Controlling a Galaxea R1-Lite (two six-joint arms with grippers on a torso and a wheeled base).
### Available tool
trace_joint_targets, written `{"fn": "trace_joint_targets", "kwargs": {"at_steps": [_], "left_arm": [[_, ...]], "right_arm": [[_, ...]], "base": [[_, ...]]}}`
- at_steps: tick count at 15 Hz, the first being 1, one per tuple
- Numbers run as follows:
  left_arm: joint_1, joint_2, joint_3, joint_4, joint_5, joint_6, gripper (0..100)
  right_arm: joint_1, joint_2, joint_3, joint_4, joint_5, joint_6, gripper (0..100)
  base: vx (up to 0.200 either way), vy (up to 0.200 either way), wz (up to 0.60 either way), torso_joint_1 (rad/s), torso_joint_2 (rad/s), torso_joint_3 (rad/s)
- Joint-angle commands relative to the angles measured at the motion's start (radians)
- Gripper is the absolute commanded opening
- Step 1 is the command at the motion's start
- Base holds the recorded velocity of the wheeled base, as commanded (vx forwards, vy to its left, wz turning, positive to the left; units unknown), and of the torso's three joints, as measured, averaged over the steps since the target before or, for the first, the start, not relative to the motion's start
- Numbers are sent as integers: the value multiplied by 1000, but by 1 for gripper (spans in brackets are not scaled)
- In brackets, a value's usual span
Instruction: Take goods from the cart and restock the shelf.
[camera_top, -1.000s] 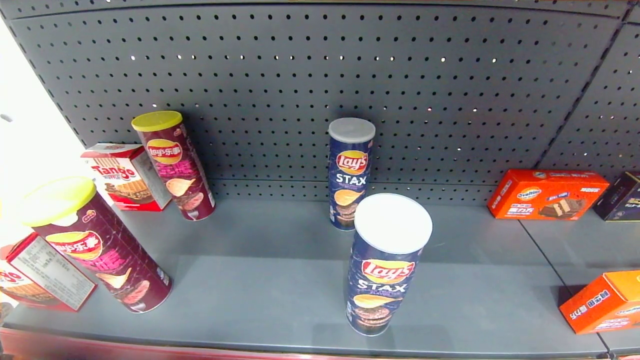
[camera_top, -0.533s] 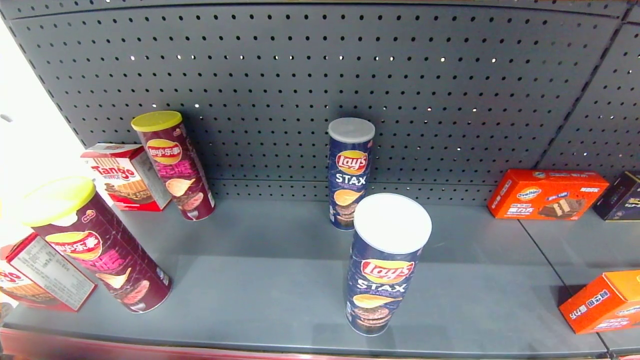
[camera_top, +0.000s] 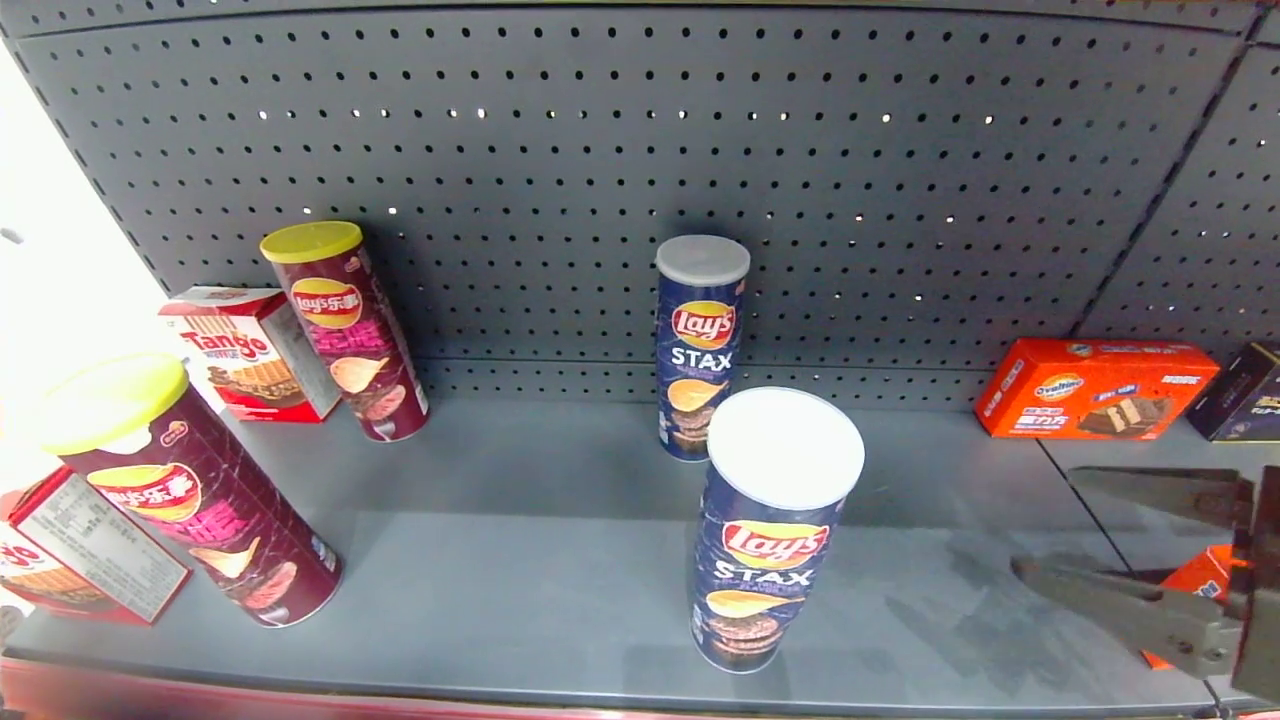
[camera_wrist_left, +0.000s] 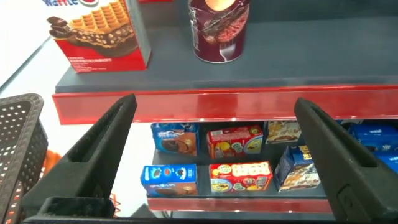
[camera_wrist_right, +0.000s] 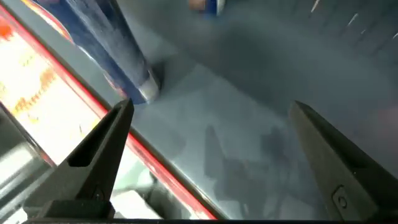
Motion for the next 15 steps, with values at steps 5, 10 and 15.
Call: {"fn": "trace_joint_targets", "kwargs": {"at_steps": [5,10,15], "left_arm": [[1,3,0,0,0,0,100],[1,3,0,0,0,0,100],[2,3,0,0,0,0,100]], "right_arm": [[98,172,41,-107,-73,-2,100],[132,296,35,-189,-79,-5,100],[147,345,3,-196,-79,-10,100]], "base": [[0,0,0,0,0,0],[0,0,0,0,0,0],[0,0,0,0,0,0]]}}
